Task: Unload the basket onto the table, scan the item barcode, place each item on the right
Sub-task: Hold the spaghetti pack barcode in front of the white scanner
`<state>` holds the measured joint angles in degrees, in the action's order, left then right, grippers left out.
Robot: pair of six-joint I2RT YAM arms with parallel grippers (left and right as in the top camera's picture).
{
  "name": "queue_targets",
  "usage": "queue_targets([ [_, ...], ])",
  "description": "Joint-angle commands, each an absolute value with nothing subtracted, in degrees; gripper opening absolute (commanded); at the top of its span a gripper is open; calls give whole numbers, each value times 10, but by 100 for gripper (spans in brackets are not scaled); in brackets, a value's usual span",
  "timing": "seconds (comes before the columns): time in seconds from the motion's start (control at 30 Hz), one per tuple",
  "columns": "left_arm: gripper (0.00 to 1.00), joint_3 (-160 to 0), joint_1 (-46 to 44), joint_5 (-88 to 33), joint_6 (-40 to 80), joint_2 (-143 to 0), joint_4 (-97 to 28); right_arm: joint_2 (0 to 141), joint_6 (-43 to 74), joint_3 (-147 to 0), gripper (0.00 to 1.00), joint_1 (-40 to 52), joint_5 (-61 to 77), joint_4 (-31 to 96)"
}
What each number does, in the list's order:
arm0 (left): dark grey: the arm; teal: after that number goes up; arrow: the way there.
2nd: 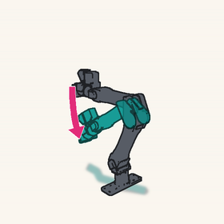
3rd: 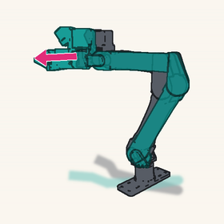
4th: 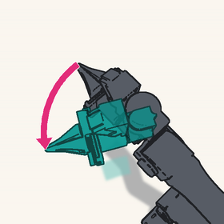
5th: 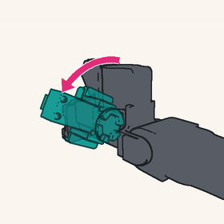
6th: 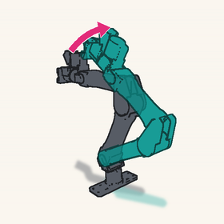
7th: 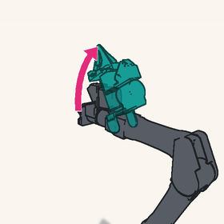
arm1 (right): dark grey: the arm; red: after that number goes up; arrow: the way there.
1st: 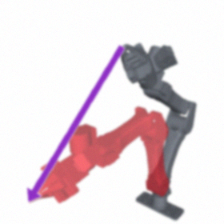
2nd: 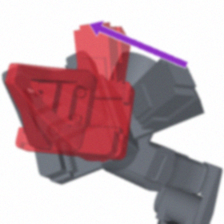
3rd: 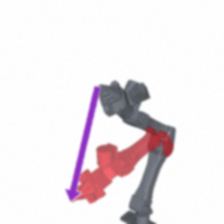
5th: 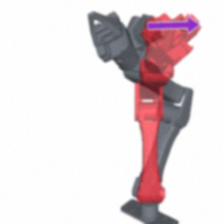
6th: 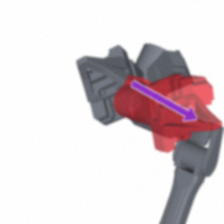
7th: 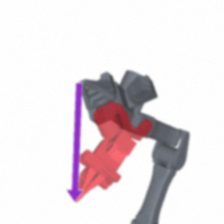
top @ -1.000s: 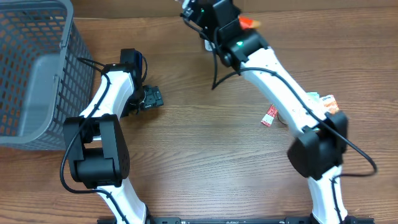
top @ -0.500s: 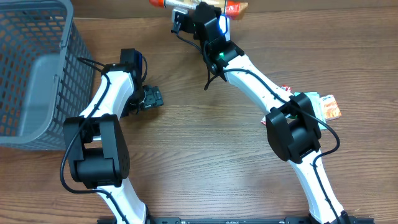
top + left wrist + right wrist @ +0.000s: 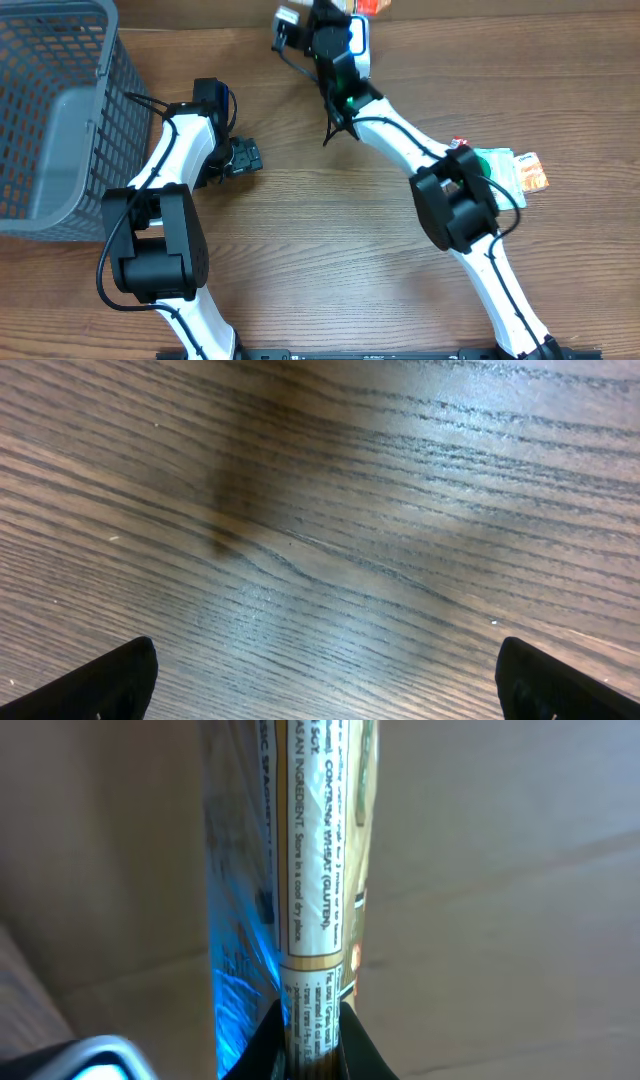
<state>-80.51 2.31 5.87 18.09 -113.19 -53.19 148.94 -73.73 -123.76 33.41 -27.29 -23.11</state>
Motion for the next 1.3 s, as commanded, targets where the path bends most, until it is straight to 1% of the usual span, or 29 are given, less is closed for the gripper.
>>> queue_targets([
  [0.0, 100, -811, 24, 66, 189, -1131, -533, 1496, -736, -1267, 3, 332, -288, -279],
  [0.4, 100, -811, 24, 66, 189, -1131, -533, 1500, -755, -1267, 3, 324, -320, -312],
  [0.53, 100, -811, 24, 66, 189, -1131, -533, 1501, -746, -1266, 3, 324, -324, -270],
  [0.77, 100, -811, 24, 66, 189, -1131, -533, 1503, -724, -1263, 3, 326, -326, -257],
  [0.97, 100, -811, 24, 66, 189, -1131, -533, 1503, -723, -1263, 3, 330, -324, -173],
  [1.27, 100, -811, 24, 66, 189, -1131, -533, 1504, -723, -1261, 3, 339, -312, -170],
])
